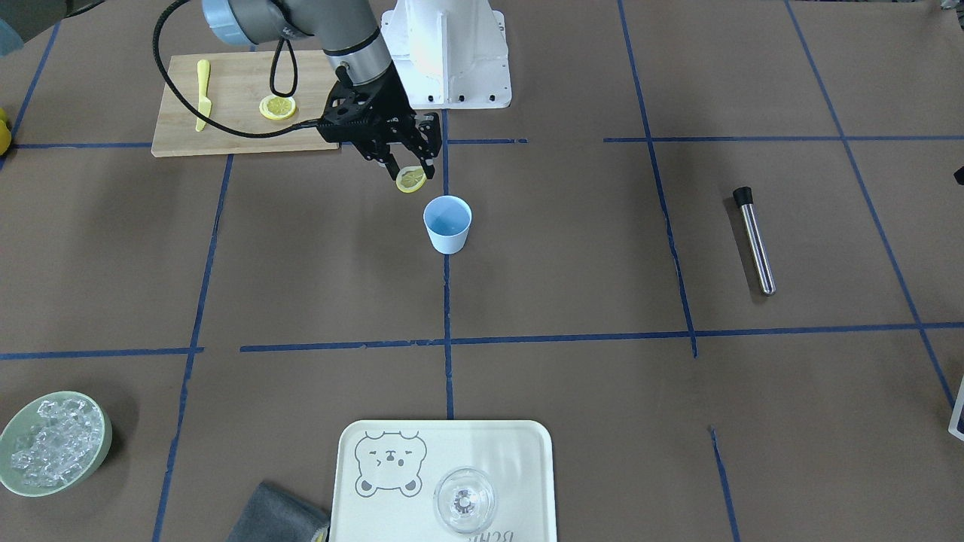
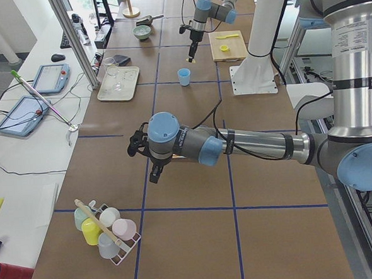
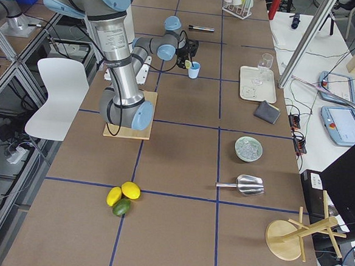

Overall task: Squeeze lemon into cup
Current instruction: 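Lower the lemon slice into the blue cup and open the right gripper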

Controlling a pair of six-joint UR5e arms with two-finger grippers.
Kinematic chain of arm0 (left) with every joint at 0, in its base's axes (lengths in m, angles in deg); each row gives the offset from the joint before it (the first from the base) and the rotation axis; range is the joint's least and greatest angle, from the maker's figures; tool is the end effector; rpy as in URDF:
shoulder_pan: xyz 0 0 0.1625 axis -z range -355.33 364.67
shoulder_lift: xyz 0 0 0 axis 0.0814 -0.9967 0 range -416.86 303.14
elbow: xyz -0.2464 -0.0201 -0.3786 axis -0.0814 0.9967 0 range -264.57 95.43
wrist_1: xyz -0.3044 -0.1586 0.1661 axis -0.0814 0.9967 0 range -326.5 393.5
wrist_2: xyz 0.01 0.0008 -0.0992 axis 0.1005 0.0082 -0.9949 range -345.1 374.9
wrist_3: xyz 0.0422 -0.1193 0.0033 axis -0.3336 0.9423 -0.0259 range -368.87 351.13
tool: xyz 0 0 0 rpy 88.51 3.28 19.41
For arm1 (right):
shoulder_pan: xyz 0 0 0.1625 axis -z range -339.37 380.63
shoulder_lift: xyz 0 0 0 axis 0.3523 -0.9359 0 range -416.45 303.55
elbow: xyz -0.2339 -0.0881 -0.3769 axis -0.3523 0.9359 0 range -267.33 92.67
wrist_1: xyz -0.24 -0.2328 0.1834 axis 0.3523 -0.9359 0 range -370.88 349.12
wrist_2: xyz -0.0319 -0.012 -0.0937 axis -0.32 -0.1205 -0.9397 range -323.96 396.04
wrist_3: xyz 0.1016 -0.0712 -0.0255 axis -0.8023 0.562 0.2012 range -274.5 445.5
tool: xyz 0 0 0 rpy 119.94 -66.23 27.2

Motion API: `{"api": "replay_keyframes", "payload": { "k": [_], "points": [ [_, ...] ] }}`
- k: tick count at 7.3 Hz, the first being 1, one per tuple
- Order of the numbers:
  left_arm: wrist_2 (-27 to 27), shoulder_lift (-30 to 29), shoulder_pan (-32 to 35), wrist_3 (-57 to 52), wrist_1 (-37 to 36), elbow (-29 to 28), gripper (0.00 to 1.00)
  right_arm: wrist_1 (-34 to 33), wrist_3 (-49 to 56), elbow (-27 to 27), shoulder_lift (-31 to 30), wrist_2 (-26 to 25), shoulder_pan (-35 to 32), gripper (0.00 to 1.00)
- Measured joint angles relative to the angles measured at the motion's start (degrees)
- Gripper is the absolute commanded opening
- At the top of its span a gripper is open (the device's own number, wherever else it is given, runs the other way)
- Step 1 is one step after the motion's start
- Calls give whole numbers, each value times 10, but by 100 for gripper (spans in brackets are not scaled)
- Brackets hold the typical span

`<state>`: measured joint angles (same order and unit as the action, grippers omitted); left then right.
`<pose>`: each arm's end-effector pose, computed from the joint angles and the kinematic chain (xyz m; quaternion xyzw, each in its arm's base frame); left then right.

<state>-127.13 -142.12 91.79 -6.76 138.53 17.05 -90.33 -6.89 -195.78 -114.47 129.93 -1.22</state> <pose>-0.0114 -0.4400 0.6054 0.1519 0.4376 0.0892 0.8817 -0.5346 -0.3488 0.2448 0.0569 -0.5048 0.1640 0.8456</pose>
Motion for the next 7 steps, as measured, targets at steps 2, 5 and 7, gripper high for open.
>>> {"api": "replay_keyframes", "payload": {
  "k": [2,5,7],
  "points": [
    [0,1,1,0,0,3,100,0,-8,42,41,0,-6,62],
    [0,1,1,0,0,4,100,1,-16,77,69,0,-13,65],
    [0,1,2,0,0,4,100,0,-16,86,71,0,-15,77]
  ]
}}
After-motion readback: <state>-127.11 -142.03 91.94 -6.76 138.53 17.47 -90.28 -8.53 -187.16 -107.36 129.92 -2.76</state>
